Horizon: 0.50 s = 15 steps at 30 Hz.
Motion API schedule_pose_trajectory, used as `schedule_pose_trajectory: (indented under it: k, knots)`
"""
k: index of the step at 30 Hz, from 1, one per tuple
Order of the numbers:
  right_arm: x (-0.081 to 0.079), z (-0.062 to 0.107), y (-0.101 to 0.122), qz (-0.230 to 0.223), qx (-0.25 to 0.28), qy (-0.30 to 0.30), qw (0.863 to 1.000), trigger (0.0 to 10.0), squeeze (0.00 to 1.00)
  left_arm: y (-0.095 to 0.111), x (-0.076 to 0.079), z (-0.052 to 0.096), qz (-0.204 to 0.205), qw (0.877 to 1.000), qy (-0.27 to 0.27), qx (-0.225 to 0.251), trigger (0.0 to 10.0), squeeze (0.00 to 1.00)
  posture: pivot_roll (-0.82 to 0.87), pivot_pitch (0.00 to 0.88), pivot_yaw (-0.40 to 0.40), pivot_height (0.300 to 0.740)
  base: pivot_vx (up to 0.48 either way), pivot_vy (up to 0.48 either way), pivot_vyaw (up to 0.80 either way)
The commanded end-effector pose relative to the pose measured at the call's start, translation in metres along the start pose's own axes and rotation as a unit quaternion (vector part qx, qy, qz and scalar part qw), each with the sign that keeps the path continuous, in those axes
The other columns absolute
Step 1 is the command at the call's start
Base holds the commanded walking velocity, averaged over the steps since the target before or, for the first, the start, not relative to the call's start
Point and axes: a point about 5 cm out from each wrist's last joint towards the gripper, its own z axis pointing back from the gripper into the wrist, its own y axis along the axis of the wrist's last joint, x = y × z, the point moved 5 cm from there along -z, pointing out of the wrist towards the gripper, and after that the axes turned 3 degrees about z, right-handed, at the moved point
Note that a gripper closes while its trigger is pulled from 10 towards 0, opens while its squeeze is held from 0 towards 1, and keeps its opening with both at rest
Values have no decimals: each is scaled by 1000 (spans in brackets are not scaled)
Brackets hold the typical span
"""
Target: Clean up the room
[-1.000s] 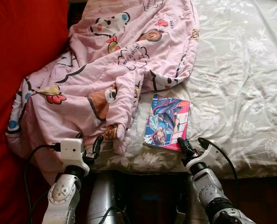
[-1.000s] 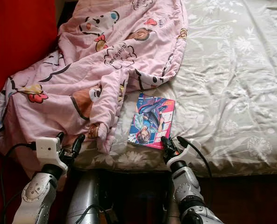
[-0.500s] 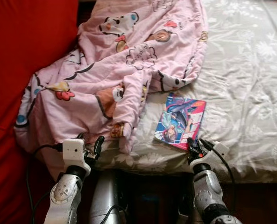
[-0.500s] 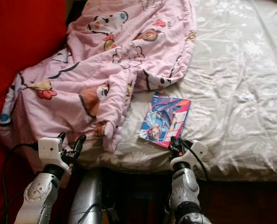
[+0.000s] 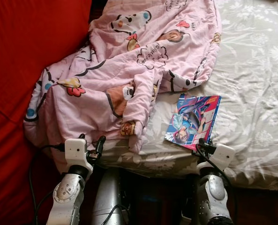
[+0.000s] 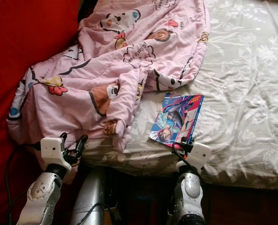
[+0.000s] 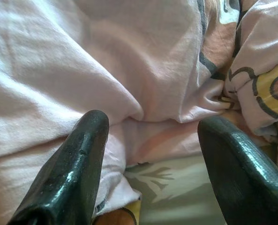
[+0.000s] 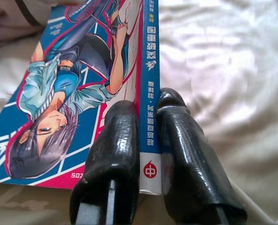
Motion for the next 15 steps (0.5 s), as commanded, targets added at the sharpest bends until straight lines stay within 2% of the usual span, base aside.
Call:
schedule_pose_trajectory:
  k: [1, 2, 3, 4, 5, 8, 9, 12, 14, 15]
  knots:
    - [49, -4, 31, 5, 64, -94, 993, 0, 0, -10, -4, 5, -4, 1000, 7, -17, 10000, 0, 58, 303, 44, 582, 0, 0, 0]
    - [49, -4, 32, 5, 65, -95, 993, 0, 0, -10, -4, 5, -4, 1000, 7, -17, 10000, 0, 58, 303, 44, 582, 0, 0, 0]
    - [51, -7, 33, -21, 61, -101, 993, 0, 0, -10, -4, 5, -5, 1000, 7, -16, 10000, 0, 56, 302, 43, 582, 0, 0, 0]
    - [51, -7, 33, -21, 61, -101, 993, 0, 0, -10, -4, 5, -5, 1000, 7, -16, 10000, 0, 56, 302, 43, 582, 0, 0, 0]
    - [56, -7, 31, -44, 55, -120, 990, 0, 0, -10, -4, 5, -4, 1000, 7, -16, 10000, 0, 57, 299, 42, 582, 0, 0, 0]
    - [56, -6, 32, -34, 57, -124, 990, 0, 0, -10, -4, 4, -5, 1000, 7, -15, 10000, 0, 57, 299, 42, 582, 0, 0, 0]
    - [54, -5, 23, -73, 33, -129, 988, 0, 0, -10, -5, 4, -5, 1000, 7, -14, 10000, 0, 58, 298, 43, 582, 0, 0, 0]
    - [48, -2, 2, -145, -16, -131, 980, 0, 0, -10, -5, 3, -6, 1000, 7, -13, 10000, 0, 56, 298, 43, 582, 0, 0, 0]
    - [35, 2, -20, -203, -69, -109, 971, 0, 0, -10, -5, 3, -6, 1000, 6, -13, 10000, 0, 56, 298, 43, 582, 0, 0, 0]
    - [23, 6, -33, -231, -102, -85, 964, 0, 0, -10, -4, 3, -6, 1000, 6, -13, 10000, 0, 55, 297, 42, 582, 0, 0, 0]
